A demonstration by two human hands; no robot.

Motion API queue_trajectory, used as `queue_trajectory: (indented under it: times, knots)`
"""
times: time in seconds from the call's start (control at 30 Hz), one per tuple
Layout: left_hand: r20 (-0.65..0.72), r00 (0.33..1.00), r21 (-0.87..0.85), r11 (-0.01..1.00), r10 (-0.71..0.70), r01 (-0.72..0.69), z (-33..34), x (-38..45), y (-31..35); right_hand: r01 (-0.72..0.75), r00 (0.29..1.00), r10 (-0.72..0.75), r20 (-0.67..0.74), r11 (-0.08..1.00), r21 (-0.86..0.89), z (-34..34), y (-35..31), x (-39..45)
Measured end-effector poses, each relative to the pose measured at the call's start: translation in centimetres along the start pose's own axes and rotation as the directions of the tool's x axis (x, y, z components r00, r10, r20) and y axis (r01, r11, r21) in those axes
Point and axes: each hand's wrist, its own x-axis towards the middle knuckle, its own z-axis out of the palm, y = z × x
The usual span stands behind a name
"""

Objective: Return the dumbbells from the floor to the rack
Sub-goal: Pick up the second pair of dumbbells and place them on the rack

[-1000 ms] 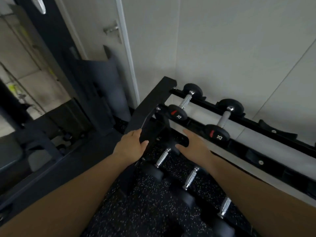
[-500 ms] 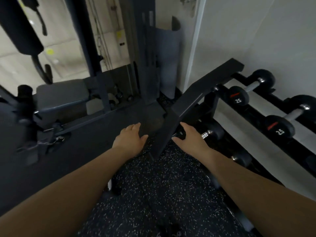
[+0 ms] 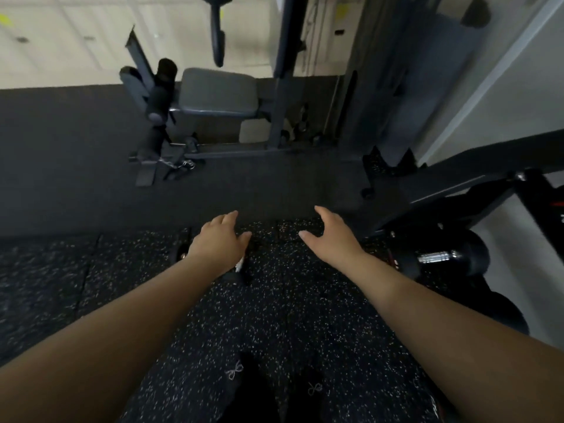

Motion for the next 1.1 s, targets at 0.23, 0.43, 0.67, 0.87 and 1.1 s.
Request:
queue_trajectory:
  times: [0.23, 0.43, 0.67, 0.87, 1.1]
  knots:
    - [-0.031, 0.994, -0.017, 0.994, -0.109, 0.108, -2.2, 0.9, -9.3, 0.023, 0.998, -0.021, 0.067, 0.999, -0.032, 6.9, -6.5, 3.1]
    - [-0.024, 0.991, -0.008, 0.991, -0.135, 0.134, -3.5, 3.2, -16.6, -0.007, 0.993, 0.011, 0.117, 0.999, -0.036, 12.2, -9.9, 5.5]
    - [0.059, 0.974, -0.020, 0.975, -0.219, 0.221, -1.2, 7.2, -22.0, -0.022, 0.986, 0.035, 0.163, 0.997, -0.079, 16.6, -11.4, 10.8]
    - [0.086, 0.958, -0.086, 0.956, -0.275, 0.282, 2.3, 12.0, -25.8, -0.076, 0.969, 0.084, 0.231, 0.996, -0.042, 20.5, -10.1, 17.3]
    - [0.151, 0.945, -0.063, 0.951, -0.292, 0.304, 9.5, 19.3, -31.0, -0.175, 0.946, 0.173, 0.275, 0.984, -0.016, 28.6, -5.3, 24.7]
